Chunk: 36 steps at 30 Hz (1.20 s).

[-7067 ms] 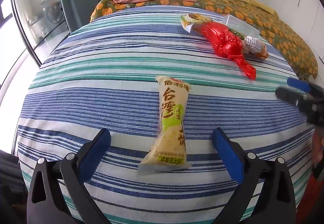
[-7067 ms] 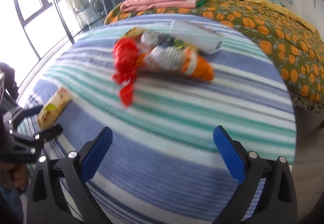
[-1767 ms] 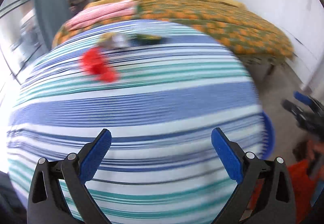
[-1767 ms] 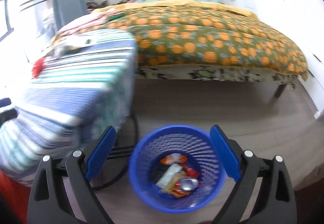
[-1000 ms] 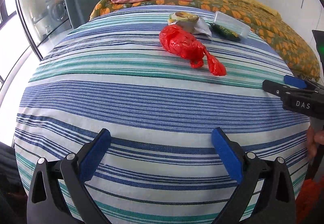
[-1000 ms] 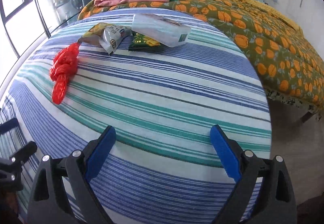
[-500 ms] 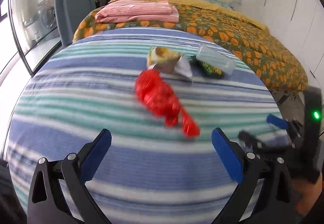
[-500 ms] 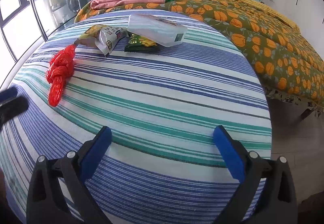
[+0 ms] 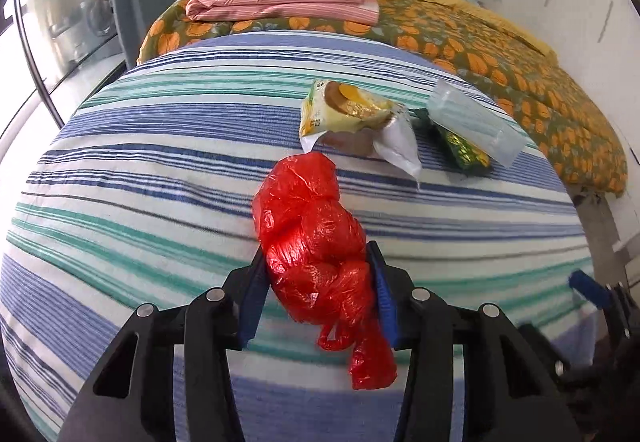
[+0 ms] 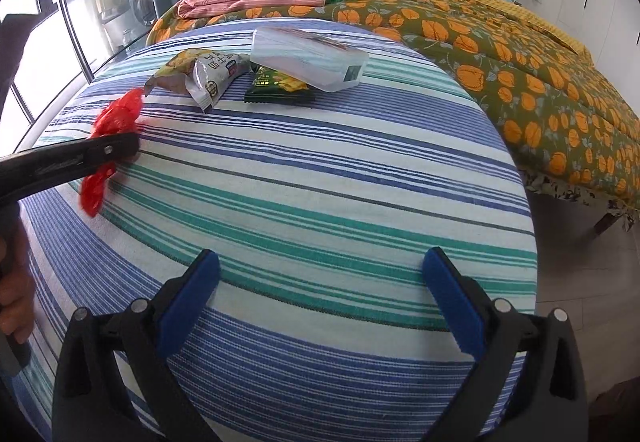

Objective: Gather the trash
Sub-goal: 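Grasp the red plastic bag with the left gripper, then grasp the clear cartoon-printed plastic box with the right gripper while the left holds the red bag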

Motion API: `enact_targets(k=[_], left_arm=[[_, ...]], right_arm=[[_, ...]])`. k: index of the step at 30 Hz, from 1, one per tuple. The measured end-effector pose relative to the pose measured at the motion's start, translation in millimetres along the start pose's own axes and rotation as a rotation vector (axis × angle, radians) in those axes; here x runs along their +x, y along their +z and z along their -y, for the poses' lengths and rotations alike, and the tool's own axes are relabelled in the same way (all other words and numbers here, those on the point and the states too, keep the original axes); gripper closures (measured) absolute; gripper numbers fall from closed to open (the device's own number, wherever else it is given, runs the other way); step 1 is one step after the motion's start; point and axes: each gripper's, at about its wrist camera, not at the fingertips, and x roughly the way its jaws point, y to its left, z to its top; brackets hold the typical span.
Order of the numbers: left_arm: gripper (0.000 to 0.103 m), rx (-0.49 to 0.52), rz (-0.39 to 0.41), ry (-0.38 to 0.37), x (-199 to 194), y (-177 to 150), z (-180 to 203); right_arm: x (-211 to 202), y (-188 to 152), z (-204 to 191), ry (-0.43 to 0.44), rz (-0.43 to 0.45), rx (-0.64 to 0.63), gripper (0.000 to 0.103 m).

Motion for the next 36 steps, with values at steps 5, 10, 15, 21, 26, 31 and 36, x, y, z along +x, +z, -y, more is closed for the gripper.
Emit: enact_targets(k=[5, 10, 15, 21, 26, 31, 36], left_arm=[[0.056, 0.134, -0.045, -0.059, -34, -30, -20], [0.039, 0.14, -0.052, -0.076, -50, -58, -46], [0.019, 0.058, -0.02, -0.038, -44, -67, -59], [0.012, 0.07, 0.0, 0.038, -37, -70, -62], [0.005, 0.083, -0.009, 0.047, -35, -71, -59], [0.005, 0.081, -0.007, 0.055, -35, -72, -59], [0.005, 0.081, -0.007, 0.055, -35, -72, -59]], right_arm=[[0, 0, 0, 0.0, 0.0, 0.0, 0.005], [0, 0, 0, 0.0, 0.0, 0.0, 0.005], [0, 0, 0, 0.0, 0.0, 0.0, 0.005], [0, 0, 1, 0.001, -0.001, 0.002, 0.005], [0, -1, 1, 0.001, 0.0, 0.002, 0.005], [-1, -1, 1, 0.002, 0.0, 0.003, 0.005], [-1, -2, 1, 0.007, -0.001, 0.005, 0.005]])
